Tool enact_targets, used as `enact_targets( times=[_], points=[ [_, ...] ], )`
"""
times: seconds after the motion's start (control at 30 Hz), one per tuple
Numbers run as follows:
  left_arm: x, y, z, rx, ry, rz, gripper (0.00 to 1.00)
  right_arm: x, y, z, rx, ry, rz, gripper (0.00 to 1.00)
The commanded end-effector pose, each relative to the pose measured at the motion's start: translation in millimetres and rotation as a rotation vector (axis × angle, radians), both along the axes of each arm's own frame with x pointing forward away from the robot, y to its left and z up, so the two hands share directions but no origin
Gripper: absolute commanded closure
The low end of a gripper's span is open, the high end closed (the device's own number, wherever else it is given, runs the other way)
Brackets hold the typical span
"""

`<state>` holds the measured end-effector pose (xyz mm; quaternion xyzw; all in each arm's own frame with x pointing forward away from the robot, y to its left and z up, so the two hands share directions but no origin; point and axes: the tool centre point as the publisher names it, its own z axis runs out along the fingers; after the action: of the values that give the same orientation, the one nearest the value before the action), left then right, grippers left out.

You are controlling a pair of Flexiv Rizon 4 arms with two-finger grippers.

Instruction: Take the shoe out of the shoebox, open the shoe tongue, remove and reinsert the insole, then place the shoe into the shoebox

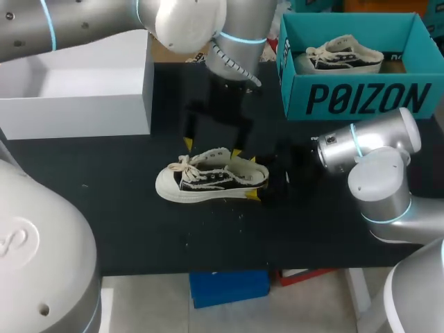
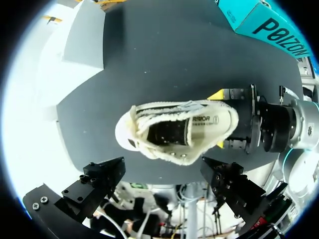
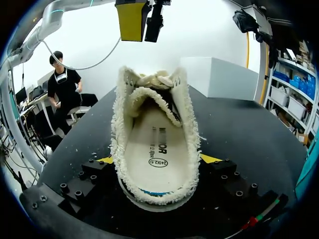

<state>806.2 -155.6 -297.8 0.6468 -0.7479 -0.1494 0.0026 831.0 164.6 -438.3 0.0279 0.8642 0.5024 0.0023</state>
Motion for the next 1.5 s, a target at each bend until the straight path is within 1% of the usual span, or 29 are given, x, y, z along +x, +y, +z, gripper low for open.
enact_targets(
  times=[0.03,0.3,0.53,0.93,1.27,1.5],
  points=[
    [8.1,-17.1,-17.1,0.114,-0.003,-0.025,0.00,1.1,2.1,-2.0,0.000,0.000,-0.002,1.00],
    [11.9,-26.8,-37.3,0.194,-0.021,-0.042,0.00,1.1,2.1,-2.0,0.000,0.000,-0.002,1.00],
    [14.5,-26.7,-47.1,0.238,-0.046,-0.048,0.00,1.1,2.1,-2.0,0.000,0.000,-0.002,1.00],
    [13.0,-11.6,-59.8,0.313,-0.081,-0.048,0.00,1.1,2.1,-2.0,0.000,0.000,-0.002,1.00],
    [9.4,-3.6,-63.3,0.334,-0.085,-0.046,0.00,1.1,2.1,-2.0,0.000,0.000,-0.002,1.00],
    [3.3,0.5,-67.6,0.356,-0.082,-0.059,0.00,1.1,2.1,-2.0,0.000,0.000,-0.002,1.00]
  ],
)
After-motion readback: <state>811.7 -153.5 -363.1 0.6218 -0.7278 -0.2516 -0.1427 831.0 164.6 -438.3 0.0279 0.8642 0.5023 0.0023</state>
